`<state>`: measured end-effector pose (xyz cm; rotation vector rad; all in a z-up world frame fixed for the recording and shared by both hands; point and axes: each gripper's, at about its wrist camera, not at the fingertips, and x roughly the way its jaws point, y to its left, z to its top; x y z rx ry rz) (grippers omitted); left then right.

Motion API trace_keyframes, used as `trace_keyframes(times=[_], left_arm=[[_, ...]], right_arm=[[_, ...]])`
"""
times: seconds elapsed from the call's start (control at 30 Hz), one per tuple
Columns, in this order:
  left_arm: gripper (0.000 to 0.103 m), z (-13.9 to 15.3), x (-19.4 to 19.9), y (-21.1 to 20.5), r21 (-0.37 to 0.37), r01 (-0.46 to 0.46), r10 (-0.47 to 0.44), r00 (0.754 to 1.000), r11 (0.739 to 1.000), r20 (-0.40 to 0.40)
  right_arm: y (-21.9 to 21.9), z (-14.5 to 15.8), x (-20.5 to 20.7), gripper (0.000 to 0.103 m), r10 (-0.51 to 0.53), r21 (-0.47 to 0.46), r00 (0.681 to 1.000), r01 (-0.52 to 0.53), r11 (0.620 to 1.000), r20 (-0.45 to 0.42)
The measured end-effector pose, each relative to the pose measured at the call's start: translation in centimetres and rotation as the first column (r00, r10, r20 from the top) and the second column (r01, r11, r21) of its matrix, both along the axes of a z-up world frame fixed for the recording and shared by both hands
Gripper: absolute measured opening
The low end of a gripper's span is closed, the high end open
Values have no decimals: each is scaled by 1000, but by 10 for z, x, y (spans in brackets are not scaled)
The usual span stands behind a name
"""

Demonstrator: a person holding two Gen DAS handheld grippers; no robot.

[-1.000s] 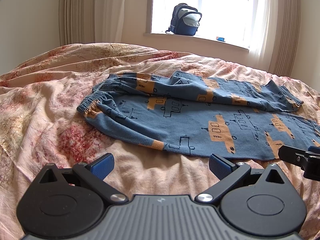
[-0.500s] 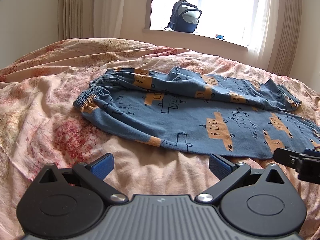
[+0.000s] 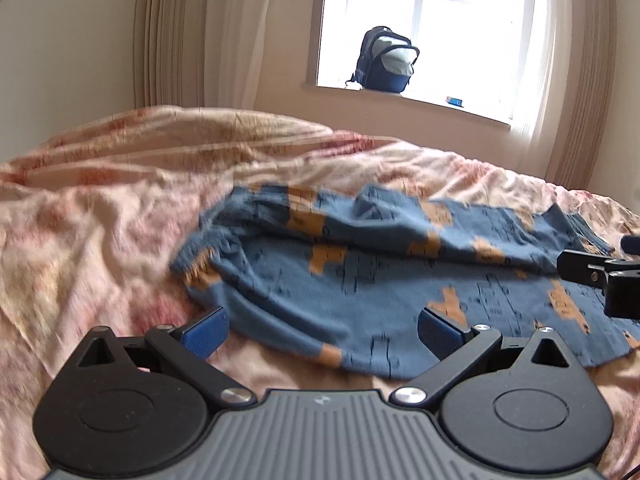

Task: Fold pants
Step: 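Reach both grippers to the pant leg hems and lower onto them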

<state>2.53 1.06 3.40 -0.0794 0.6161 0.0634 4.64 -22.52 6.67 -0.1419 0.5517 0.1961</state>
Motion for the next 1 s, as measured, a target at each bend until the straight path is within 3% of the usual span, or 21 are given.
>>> trace_keyframes(times=[0.3,0.63,0.73,0.8,0.93,1.0], left_arm=[[103,25,21,-2,18,5,-5,999,1000,34],[103,29,43,11,26,-10,10,1000,1000,12],[103,35,59,15,28,-11,11,1000,1000,-9],[103,39,72,17,45,6,-5,1000,999,-8],[103,42,106,17,137,93,-90,996,986,-26],[103,41,126,19,177,108,-105,994,978,-25]], right_arm=[[16,31,3,103,99,-104,991,-90,991,91],[19,40,11,103,140,-129,984,-126,984,106],[19,42,22,103,219,-121,975,-213,970,37],[16,50,35,103,304,-92,952,-306,948,-36],[13,65,72,103,419,-81,875,-449,890,-241],[12,67,92,102,458,-119,842,-505,855,-284]])
